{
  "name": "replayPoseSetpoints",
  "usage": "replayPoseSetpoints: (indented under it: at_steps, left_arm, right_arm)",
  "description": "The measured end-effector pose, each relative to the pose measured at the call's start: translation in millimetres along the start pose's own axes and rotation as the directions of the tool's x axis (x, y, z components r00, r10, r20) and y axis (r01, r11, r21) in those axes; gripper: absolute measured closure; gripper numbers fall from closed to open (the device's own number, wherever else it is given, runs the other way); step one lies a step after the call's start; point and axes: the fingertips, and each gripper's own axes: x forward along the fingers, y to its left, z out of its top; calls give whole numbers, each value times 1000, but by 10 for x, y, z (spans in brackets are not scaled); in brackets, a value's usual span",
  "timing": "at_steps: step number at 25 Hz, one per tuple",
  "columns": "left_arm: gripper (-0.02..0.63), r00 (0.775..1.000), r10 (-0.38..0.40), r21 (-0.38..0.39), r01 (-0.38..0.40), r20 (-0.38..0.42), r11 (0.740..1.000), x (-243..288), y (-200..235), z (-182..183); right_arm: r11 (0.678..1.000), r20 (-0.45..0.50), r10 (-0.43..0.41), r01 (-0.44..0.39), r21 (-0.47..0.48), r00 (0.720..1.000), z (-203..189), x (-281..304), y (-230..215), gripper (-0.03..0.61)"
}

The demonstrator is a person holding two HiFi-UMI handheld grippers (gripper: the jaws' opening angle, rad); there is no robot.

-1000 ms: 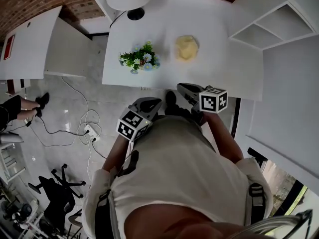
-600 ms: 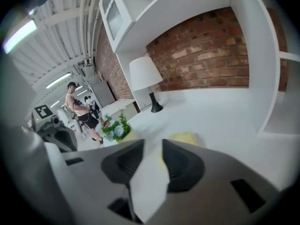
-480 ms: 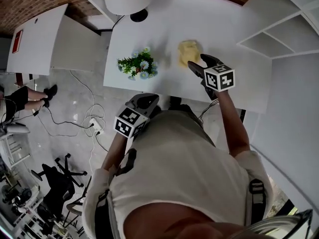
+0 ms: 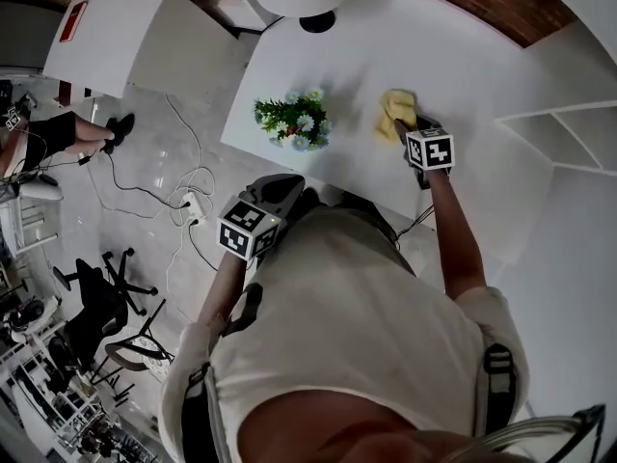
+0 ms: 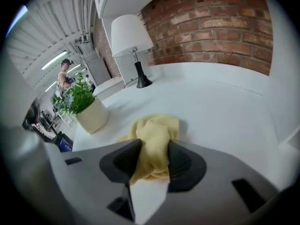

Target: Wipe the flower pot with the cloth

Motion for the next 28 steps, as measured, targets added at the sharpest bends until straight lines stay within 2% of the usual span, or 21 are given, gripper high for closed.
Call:
replayPoseSetpoints:
  at_steps: [3,5,7,9,10,13,15,16,19,20,22,24,26,28]
  left_arm:
    - [592,995,95,33,-95,-4,995,-93,299,-31]
    - [592,988,154,64,-154,-2,986,-148,561,8]
    - [592,982,189,59,-190,18,980,-215,869,79]
    - [590,982,186,37,-187,45,982,-264,1161,149]
    - [575,985,167,25,-168,54,985,-262,1273,182]
    - [413,998,40,7,-40,51,999,-128,1423,257]
    - [343,998,-50,29,49,39,998,18,1448,305]
    - [320,996,-86,47,84,33,995,97,1453,323]
    - [296,987,-162,100,160,13,982,304,1434,329]
    - [293,984,-178,116,176,4,978,364,1425,324]
    - [284,979,-201,144,202,-17,969,472,1412,310]
    - [282,976,-215,162,217,-34,963,544,1405,281]
    - [282,975,-218,176,223,-49,959,588,1394,222]
    - [282,974,-219,184,227,-62,956,633,1336,138]
  right_arm:
    - [997,14,23,-24,74,1000,5,-33,68,441]
    - [979,67,67,-79,188,995,49,-148,173,456]
    - [932,169,127,-176,317,977,154,-284,372,460]
    - [866,272,178,-282,412,946,278,-375,635,462]
    - [831,312,199,-328,449,929,330,-405,775,462]
    - [728,399,251,-444,522,882,469,-445,1187,460]
    - [679,444,266,-493,543,856,587,-434,1395,460]
    - [666,459,264,-505,549,848,639,-415,1464,459]
    - [639,493,243,-520,567,835,720,-323,1593,459]
    - [622,513,239,-536,571,824,750,-299,1625,459]
    - [570,547,219,-561,600,808,776,-247,1654,457]
    - [524,561,192,-568,635,805,752,-161,1657,457]
    - [500,568,182,-573,649,802,711,-53,1677,456]
    - [474,554,175,-563,677,814,595,58,1721,456]
